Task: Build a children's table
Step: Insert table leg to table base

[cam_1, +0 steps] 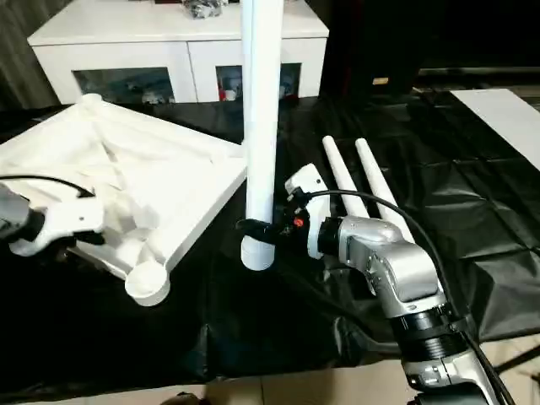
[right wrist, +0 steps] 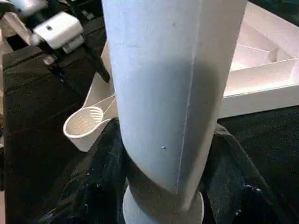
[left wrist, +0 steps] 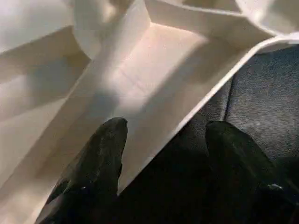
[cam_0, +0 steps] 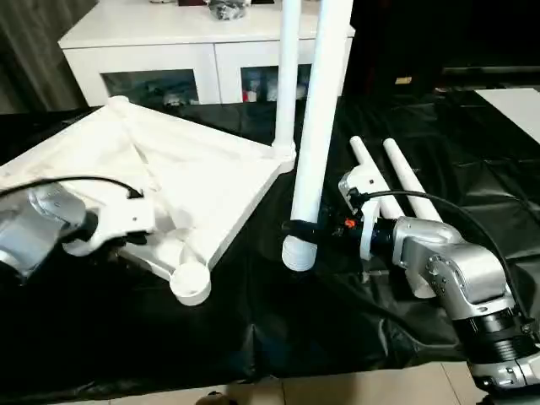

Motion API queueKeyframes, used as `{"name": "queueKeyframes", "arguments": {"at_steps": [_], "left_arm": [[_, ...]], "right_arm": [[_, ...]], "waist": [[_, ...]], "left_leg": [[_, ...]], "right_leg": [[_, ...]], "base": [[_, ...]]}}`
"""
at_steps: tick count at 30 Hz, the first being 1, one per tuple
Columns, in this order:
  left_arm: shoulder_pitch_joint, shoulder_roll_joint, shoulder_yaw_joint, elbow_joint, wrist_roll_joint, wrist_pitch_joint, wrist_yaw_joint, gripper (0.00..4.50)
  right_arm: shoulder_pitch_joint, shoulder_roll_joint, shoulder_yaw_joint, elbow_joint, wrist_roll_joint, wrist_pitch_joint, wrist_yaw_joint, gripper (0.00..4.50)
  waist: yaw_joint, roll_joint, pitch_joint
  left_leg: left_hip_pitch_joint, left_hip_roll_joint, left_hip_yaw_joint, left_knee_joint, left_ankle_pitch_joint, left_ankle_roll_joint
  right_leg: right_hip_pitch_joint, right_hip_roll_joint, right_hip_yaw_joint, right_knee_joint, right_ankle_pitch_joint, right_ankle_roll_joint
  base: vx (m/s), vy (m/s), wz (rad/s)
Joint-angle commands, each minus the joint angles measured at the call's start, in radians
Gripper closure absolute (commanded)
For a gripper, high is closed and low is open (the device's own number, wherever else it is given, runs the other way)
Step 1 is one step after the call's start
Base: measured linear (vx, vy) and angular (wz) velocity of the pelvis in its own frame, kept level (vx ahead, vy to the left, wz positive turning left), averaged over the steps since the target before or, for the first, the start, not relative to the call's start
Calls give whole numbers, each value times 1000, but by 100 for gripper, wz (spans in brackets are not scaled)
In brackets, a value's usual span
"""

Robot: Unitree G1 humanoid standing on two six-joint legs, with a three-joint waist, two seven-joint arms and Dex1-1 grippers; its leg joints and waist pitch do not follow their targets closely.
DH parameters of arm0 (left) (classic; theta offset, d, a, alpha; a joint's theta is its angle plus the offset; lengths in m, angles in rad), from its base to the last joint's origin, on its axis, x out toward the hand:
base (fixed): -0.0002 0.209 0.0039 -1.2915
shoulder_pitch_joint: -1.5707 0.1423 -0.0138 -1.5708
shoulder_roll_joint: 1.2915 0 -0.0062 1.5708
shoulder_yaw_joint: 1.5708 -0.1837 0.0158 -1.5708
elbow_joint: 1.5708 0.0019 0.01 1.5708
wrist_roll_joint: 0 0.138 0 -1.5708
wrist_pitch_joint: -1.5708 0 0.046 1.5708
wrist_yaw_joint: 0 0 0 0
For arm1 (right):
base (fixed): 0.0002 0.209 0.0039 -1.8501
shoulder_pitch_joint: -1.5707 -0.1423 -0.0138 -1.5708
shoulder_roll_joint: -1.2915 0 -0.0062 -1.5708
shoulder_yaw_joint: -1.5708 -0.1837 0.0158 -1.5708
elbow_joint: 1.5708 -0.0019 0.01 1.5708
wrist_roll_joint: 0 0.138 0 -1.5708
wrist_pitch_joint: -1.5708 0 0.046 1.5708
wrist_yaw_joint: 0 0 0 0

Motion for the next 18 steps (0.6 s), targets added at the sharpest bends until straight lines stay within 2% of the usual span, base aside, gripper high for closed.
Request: {"name": "queueKeyframes", "arguments": {"at_steps": [1,4,6,9,11,14,15,18], "left_arm": [[-20,-17,-8,37,26,-45,28,144],[-23,-37,-3,68,35,-82,40,144],[-24,-46,-1,87,44,-97,41,179],[-30,-73,9,138,59,-123,48,184],[-33,-76,8,150,65,-129,49,215],[-32,-82,13,165,68,-111,50,222],[-29,-84,18,165,63,-98,48,260],[-18,-94,39,152,40,-54,36,267]], "right_arm": [[8,-8,-5,-37,-1,8,4,265],[10,-10,-4,-36,-2,7,7,265],[9,-11,-2,-33,-3,5,9,265],[6,-9,3,-30,-3,1,8,265],[5,-8,4,-29,-4,0,8,265],[6,-9,8,-31,-5,-3,10,265],[6,-8,9,-30,-6,-3,10,265],[5,-8,10,-27,-7,-6,11,265]], "waist": [[2,22,-76],[3,18,-77],[3,18,-77],[4,19,-77],[6,19,-76],[7,18,-76],[9,16,-74],[12,18,-74]], "left_leg": [[41,40,-11,-75,-296,-93],[40,41,-12,-75,-289,-88],[39,41,-12,-74,-279,-84],[41,41,-11,-74,-283,-84],[40,42,-12,-74,-285,-84],[41,42,-11,-75,-293,-85],[41,43,-11,-76,-299,-84],[43,44,-12,-77,-305,-86]], "right_leg": [[28,-69,26,-64,3,-262],[28,-70,26,-64,3,-263],[28,-69,26,-63,18,-264],[26,-70,26,-64,11,-266],[27,-71,26,-64,10,-265],[26,-72,27,-65,-2,-264],[24,-72,27,-66,-15,-264],[22,-73,28,-67,-37,-264]], "base": [[0,0,0],[0,0,0],[0,0,0],[0,0,0],[0,0,0],[0,0,0],[0,0,0],[0,0,0]]}}
